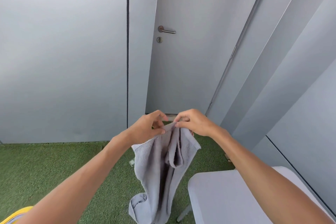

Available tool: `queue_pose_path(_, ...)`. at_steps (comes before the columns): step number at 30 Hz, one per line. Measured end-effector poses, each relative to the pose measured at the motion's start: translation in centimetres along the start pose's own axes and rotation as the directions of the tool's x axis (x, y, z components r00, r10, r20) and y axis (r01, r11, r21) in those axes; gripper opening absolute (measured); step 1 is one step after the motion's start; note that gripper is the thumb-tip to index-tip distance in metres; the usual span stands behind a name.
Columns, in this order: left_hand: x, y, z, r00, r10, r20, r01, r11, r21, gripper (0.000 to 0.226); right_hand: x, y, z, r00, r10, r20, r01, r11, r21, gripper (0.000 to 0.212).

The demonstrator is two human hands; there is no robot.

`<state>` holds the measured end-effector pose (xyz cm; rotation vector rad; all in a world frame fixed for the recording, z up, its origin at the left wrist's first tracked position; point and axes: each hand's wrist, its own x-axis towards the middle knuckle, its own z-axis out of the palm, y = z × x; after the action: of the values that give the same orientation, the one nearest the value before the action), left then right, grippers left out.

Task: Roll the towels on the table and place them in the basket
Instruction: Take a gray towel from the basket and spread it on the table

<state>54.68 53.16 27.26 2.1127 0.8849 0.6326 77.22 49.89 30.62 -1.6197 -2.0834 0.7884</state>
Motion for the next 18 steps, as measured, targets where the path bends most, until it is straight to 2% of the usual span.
queue_pose_path(3, -1.3, -1.7, -0.5, 0.994, -0.097, 0.049, 0.093, 0.993, 0.077, 0.014, -0.4, 0.3, -0.6, 1.0, 0.019, -0.014, -0.019, 0.999, -0.031, 0.008)
queue_pose_path(5, -2.1, -2.7, -1.0, 0.989, -0.142, 0.051, 0.134, 0.982, 0.134, 0.017, -0.8, 0.9, -0.8, 0.999, 0.039, -0.024, -0.04, 0.998, -0.054, 0.007)
queue_pose_path(7, -2.7, -3.2, -1.5, 0.985, -0.169, 0.037, 0.161, 0.974, 0.157, 0.02, -1.2, 1.3, -0.8, 0.999, 0.046, -0.019, -0.048, 0.996, -0.076, 0.007)
queue_pose_path(12, -3.3, -3.4, -2.2, 0.978, -0.204, -0.048, 0.21, 0.95, 0.23, 0.008, -2.0, 1.6, -0.5, 0.996, 0.079, -0.038, -0.083, 0.991, -0.101, 0.008)
queue_pose_path(15, -3.4, -2.2, -1.6, 0.979, -0.16, -0.127, 0.185, 0.956, 0.226, 0.002, -2.7, 0.9, 0.1, 0.997, 0.08, -0.009, -0.081, 0.989, -0.12, 0.025)
queue_pose_path(18, -3.5, -1.1, -0.1, 0.976, -0.114, -0.186, 0.148, 0.972, 0.184, 0.023, -3.1, -0.6, 1.0, 0.999, 0.029, 0.041, -0.024, 0.992, -0.123, 0.042)
